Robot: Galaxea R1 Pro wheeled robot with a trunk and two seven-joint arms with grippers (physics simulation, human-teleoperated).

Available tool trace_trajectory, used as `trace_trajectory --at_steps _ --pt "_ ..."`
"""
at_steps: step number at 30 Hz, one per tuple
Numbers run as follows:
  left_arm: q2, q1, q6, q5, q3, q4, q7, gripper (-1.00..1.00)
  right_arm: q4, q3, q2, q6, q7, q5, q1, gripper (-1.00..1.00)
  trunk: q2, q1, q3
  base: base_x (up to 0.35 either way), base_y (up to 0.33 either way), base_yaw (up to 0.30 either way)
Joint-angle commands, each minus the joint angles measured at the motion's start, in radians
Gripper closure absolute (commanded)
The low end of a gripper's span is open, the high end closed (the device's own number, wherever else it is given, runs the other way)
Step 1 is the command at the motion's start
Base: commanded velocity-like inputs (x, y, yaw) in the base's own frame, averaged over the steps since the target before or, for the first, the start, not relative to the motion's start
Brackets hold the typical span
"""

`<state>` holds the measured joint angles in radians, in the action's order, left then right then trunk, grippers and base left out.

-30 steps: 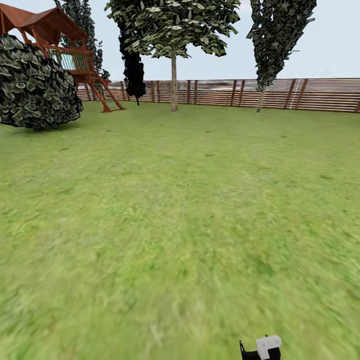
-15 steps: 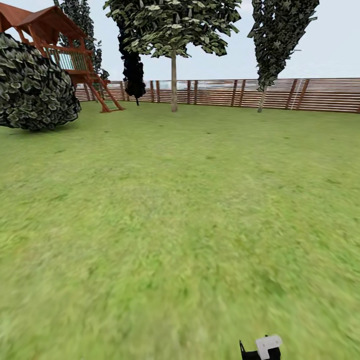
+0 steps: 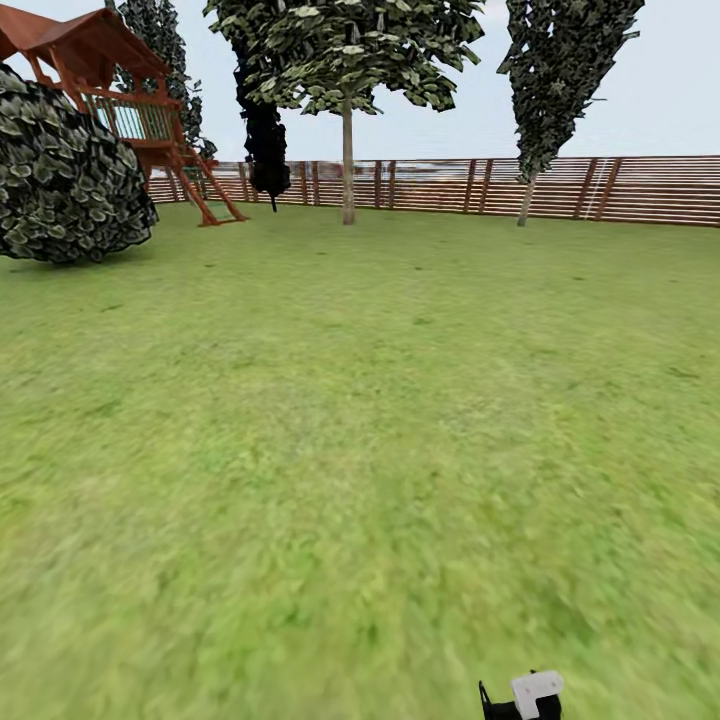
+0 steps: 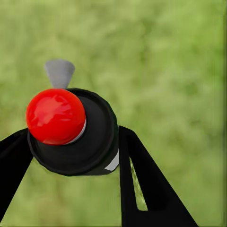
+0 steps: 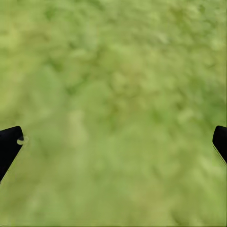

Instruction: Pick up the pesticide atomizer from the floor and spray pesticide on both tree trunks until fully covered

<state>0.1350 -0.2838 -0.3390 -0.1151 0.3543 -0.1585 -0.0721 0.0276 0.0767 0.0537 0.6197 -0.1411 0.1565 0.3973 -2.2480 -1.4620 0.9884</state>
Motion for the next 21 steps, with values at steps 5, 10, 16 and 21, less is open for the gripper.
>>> trace_trajectory --at_steps 5,10,16,21 --pt "0.0 0.0 0.0 0.0 0.0 0.0 0.0 1.0 0.0 0.0 0.0 0.0 0.0 0.0 0.0 -1.0 0.0 0.0 0.0 0.34 0.0 0.0" --pt "0.0 0.0 0.0 0.0 0.0 0.0 0.0 1.0 0.0 0.0 0.0 0.0 0.0 0.0 0.0 -1.0 0.0 0.0 0.0 0.34 0.0 0.0" --pt "0.0 0.0 0.0 0.0 0.0 0.0 0.0 1.0 0.0 0.0 0.0 0.0 0.0 0.0 0.0 -1.0 0.0 0.0 0.0 0.34 0.0 0.0" --pt "0.0 0.0 0.0 0.0 0.0 0.0 0.0 1.0 0.0 0.0 0.0 0.0 0.0 0.0 0.0 -1.0 0.0 0.0 0.0 0.34 0.0 0.0"
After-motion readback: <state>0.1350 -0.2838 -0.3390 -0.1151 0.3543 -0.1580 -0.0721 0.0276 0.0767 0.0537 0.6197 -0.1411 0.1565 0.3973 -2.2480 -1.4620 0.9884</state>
